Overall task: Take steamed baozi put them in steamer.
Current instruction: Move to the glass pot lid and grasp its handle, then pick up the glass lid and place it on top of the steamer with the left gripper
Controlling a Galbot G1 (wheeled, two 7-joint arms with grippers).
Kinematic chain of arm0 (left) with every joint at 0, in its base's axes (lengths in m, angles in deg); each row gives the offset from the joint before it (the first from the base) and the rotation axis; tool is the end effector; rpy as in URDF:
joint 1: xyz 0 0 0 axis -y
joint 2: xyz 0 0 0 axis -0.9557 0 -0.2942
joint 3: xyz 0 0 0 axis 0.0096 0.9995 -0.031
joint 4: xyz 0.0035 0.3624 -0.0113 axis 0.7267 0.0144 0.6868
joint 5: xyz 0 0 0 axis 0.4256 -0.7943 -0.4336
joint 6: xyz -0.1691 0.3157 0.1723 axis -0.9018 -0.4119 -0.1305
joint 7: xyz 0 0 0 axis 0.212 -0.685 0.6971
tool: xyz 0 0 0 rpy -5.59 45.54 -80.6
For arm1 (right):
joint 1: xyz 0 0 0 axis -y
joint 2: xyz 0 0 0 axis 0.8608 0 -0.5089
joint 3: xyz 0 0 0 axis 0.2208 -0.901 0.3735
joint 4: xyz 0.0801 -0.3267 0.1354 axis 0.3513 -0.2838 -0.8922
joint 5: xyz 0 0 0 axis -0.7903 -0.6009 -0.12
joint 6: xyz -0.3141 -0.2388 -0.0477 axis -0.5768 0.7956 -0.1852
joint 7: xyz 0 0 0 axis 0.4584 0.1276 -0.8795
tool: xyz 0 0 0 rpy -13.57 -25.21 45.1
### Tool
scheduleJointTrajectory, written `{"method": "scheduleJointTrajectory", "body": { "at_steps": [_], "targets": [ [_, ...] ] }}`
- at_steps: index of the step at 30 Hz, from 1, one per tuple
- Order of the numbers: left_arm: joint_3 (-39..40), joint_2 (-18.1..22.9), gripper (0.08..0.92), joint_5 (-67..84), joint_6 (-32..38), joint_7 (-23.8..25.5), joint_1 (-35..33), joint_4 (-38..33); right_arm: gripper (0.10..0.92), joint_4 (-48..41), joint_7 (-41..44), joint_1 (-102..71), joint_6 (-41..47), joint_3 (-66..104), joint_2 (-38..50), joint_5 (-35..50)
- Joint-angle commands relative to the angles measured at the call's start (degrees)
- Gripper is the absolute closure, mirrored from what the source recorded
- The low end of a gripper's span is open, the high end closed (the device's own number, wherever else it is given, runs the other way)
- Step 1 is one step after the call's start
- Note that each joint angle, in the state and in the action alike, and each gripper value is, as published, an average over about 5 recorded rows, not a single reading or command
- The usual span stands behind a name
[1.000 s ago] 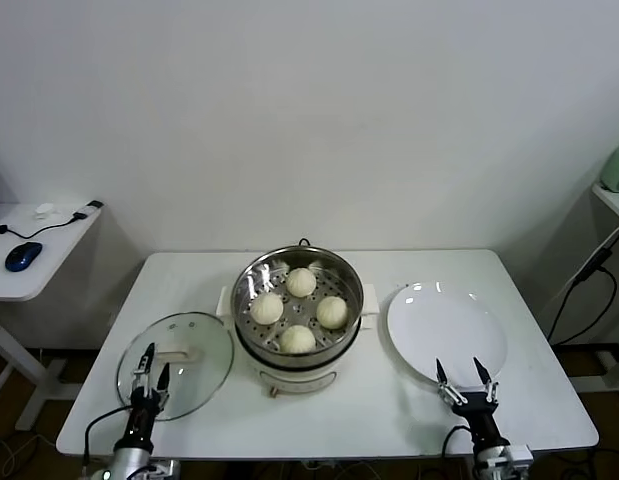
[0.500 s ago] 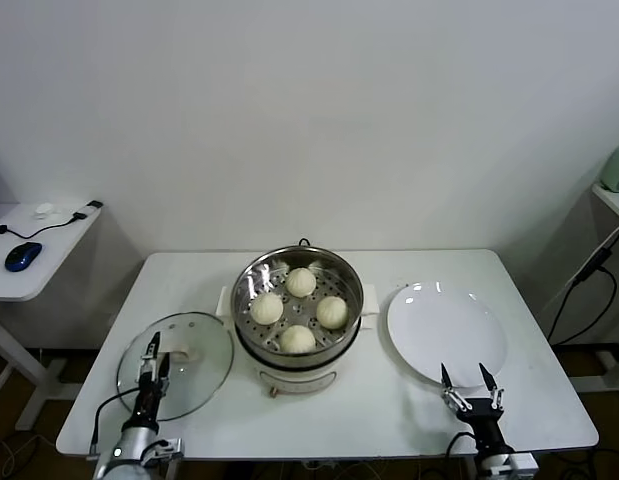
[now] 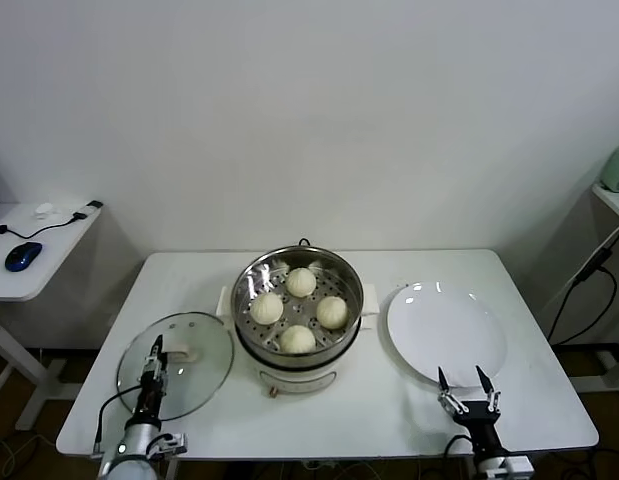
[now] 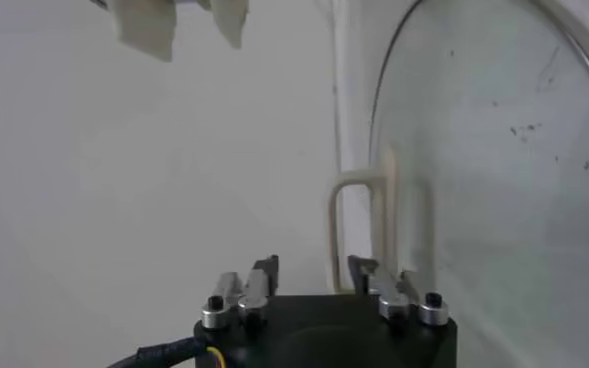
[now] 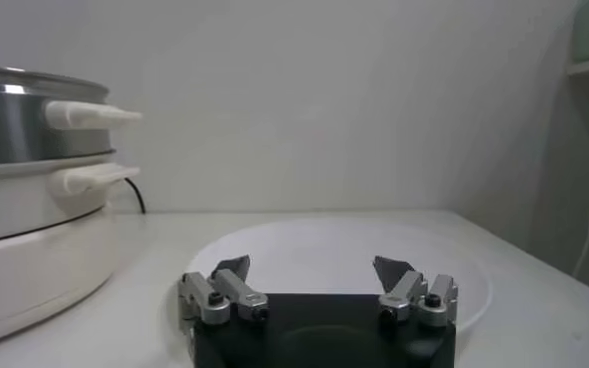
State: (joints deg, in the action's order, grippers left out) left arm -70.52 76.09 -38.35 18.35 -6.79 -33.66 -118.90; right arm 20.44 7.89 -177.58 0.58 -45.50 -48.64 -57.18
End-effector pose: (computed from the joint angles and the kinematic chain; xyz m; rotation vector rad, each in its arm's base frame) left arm 0.2546 0.1356 -0.5071 0.1154 -2.0397 -2.2021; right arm 0.1931 -0.1191 -0.4792 0.0205 -3.0260 -0.0198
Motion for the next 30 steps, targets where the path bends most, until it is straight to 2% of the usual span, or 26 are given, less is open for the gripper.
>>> {"method": "scheduleJointTrajectory", "body": {
  "at_steps": [1,11,14,18,24,27,30],
  "targets": [
    [0.0,0.0,0.528,-0.3,-0.3,0.5,0.7,0.7,0.203,0.1,0.1,0.0,0.0,0.0,-0.3,-0.4],
    [0.1,0.2,0.817,1.1,-0.5,-0.2,1.3,2.1,0.203,0.4,0.1,-0.2,0.0,0.3,-0.5,-0.9],
    [0.0,0.2,0.862,1.8,-0.3,-0.7,1.6,1.8,0.203,0.7,-0.1,-0.3,0.0,0.6,-0.5,-1.0],
    [-0.6,0.1,0.865,3.4,0.0,-0.4,1.3,-0.7,0.203,1.2,-0.6,-0.4,0.4,0.9,-0.4,-1.7],
    [-2.3,-2.1,0.865,6.2,1.1,2.1,-0.6,-8.7,0.203,2.6,-1.7,-0.5,3.5,1.5,0.1,-3.8],
    [-3.5,-5.4,0.865,9.5,1.0,6.1,-1.9,-13.5,0.203,3.3,-2.0,-0.4,4.8,1.7,0.3,-4.8],
    [-5.2,-9.4,0.865,13.9,-0.4,12.2,-3.1,-18.7,0.203,4.0,-2.3,-0.3,5.7,1.8,0.5,-5.5]
  ]
}}
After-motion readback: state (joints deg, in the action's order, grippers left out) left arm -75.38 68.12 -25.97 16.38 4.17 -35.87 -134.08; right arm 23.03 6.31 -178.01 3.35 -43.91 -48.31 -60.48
